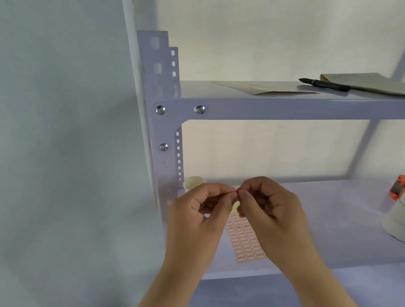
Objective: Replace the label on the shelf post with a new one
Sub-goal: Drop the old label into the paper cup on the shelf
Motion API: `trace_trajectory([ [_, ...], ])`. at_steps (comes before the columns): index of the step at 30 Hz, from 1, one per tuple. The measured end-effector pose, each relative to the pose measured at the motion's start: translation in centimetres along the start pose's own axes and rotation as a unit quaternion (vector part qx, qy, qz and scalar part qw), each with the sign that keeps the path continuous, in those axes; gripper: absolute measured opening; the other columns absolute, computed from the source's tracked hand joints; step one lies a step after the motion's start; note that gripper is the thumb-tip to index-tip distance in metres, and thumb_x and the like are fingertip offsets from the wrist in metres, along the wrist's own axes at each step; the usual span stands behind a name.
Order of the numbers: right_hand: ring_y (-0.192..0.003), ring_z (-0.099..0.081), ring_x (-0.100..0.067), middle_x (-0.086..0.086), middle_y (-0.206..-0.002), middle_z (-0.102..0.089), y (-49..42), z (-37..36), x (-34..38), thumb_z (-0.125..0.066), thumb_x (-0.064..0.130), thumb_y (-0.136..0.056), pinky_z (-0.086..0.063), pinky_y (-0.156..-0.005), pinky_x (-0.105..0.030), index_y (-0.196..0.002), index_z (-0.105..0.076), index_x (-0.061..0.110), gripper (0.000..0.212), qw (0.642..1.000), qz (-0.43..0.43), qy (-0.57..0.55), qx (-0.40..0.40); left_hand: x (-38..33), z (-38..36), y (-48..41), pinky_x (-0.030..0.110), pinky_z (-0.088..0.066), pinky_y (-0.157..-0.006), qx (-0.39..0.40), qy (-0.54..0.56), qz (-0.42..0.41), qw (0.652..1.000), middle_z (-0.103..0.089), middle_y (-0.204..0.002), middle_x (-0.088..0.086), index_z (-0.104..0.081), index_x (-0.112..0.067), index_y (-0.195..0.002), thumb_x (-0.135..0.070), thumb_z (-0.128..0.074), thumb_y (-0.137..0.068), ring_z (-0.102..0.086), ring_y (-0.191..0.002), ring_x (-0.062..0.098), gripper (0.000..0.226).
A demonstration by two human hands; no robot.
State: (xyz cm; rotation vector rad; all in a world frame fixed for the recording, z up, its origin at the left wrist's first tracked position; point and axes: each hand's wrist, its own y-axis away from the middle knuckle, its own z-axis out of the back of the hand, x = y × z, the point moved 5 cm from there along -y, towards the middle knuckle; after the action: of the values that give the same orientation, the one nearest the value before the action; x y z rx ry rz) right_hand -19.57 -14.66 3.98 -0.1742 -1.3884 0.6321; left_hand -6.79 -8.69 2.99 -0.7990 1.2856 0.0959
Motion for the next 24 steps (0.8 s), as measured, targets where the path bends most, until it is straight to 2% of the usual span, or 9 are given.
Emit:
trace_trajectory([
  [4,-0.064,-0.055,-0.037,-0.014,-0.065,-0.061,-1.5,2.8,-2.3,-0.058,0.009,-0.092,-0.041,-0.052,-0.027,-0.073,-0.063,0.017,0.021,1.000,-0.003,-0.005,0.031,0.5,-4.0,-0.5,0.011,-0.052,-0.066,-0.010,-0.011,0.001,1.000,-0.077,-0.074,-0.011,-0.078,-0.020,-0.081,-0.005,-0.071,-0.088,-0.072,-0.070,0.002,0.018],
  [7,-0.064,-0.061,-0.031,-0.007,-0.066,-0.067,-2.6,4.6,-4.0,-0.062,0.009,-0.092,-0.049,-0.056,-0.036,-0.074,-0.068,0.020,0.022,0.999,-0.016,-0.018,0.026,1.3,-6.2,-1.0,0.009,-0.050,-0.066,-0.027,-0.039,0.008,0.999,-0.076,-0.075,-0.014,-0.076,-0.024,-0.079,-0.006,-0.071,-0.088,-0.071,-0.072,0.003,0.021],
  [12,-0.063,-0.066,-0.021,0.005,-0.070,-0.073,-4.0,5.8,-6.9,-0.064,0.011,-0.091,-0.053,-0.063,-0.033,-0.078,-0.074,0.027,0.023,0.999,-0.049,-0.019,0.013,3.5,-8.2,-2.0,0.009,-0.049,-0.065,-0.075,-0.110,0.038,0.990,-0.075,-0.078,-0.019,-0.077,-0.026,-0.082,-0.015,-0.072,-0.089,-0.070,-0.072,0.001,0.013],
  [15,-0.061,-0.065,-0.024,0.004,-0.070,-0.073,-4.4,6.1,-8.4,-0.062,0.008,-0.091,-0.054,-0.063,-0.037,-0.078,-0.074,0.027,0.026,0.998,-0.061,-0.022,0.006,5.0,-7.9,-3.1,0.006,-0.048,-0.064,-0.114,-0.141,0.067,0.981,-0.075,-0.076,-0.017,-0.075,-0.027,-0.081,-0.018,-0.071,-0.089,-0.068,-0.073,-0.004,0.013],
  [17,-0.060,-0.067,-0.016,0.005,-0.071,-0.074,-4.9,5.6,-9.2,-0.062,0.007,-0.091,-0.056,-0.063,-0.034,-0.078,-0.074,0.025,0.025,0.996,-0.078,-0.029,0.020,5.8,-7.8,-4.0,0.005,-0.048,-0.064,-0.113,-0.133,0.090,0.980,-0.075,-0.075,-0.016,-0.075,-0.026,-0.082,-0.016,-0.070,-0.089,-0.067,-0.071,-0.007,0.014],
  [20,-0.063,-0.071,-0.010,0.000,-0.072,-0.077,-5.8,4.1,-10.4,-0.061,0.006,-0.091,-0.058,-0.065,-0.028,-0.080,-0.075,0.015,0.020,0.989,-0.123,-0.072,0.036,6.8,-8.7,-4.6,0.014,-0.054,-0.065,-0.071,-0.081,0.123,0.986,-0.077,-0.074,-0.011,-0.076,-0.021,-0.083,-0.009,-0.067,-0.090,-0.071,-0.067,0.001,0.016],
  [22,-0.067,-0.074,-0.013,-0.006,-0.073,-0.078,-6.2,3.0,-11.3,-0.060,0.004,-0.091,-0.060,-0.067,-0.028,-0.080,-0.076,0.010,0.020,0.982,-0.155,-0.107,0.027,7.8,-8.9,-4.5,0.018,-0.057,-0.063,-0.077,-0.064,0.140,0.985,-0.078,-0.077,-0.005,-0.077,-0.019,-0.087,-0.006,-0.065,-0.092,-0.075,-0.070,0.010,0.018],
  [24,-0.067,-0.075,-0.015,-0.008,-0.073,-0.078,-6.5,2.2,-12.0,-0.059,0.002,-0.091,-0.060,-0.066,-0.026,-0.081,-0.076,0.007,0.020,0.975,-0.176,-0.131,0.017,8.8,-8.6,-4.5,0.016,-0.057,-0.063,-0.088,-0.043,0.156,0.983,-0.080,-0.080,-0.003,-0.078,-0.021,-0.089,-0.005,-0.064,-0.093,-0.077,-0.074,0.012,0.022],
])
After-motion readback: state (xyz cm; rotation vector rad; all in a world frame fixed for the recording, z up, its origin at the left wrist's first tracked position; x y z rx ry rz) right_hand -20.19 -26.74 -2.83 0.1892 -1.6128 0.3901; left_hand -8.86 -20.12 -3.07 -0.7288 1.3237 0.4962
